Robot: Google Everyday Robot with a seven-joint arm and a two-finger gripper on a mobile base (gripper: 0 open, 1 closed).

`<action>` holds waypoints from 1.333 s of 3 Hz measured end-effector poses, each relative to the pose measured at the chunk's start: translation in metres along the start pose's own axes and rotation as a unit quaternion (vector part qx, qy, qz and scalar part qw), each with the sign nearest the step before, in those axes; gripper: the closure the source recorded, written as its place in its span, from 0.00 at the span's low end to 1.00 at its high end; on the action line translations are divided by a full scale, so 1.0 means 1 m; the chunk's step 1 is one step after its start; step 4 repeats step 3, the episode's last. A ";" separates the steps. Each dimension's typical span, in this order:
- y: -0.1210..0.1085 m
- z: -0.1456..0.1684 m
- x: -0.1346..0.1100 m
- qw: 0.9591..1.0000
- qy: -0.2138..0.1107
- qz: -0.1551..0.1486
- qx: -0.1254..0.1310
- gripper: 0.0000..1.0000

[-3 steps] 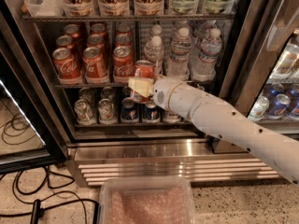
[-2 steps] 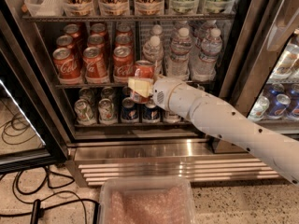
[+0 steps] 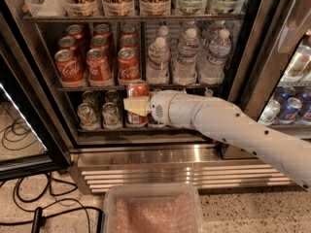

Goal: Pick coke can from middle shelf of fridge

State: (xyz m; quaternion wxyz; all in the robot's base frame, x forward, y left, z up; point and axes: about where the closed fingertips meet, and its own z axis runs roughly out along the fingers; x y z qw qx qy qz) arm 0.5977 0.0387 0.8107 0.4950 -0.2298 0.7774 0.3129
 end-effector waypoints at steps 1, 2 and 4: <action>0.027 0.002 0.024 0.998 0.044 0.004 -0.041 1.00; 0.050 -0.001 0.038 0.995 0.063 0.002 -0.078 1.00; 0.052 -0.001 0.039 0.995 0.065 0.001 -0.080 1.00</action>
Offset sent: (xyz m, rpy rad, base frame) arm -0.0787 0.0441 -0.0275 -0.0164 0.1298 0.2677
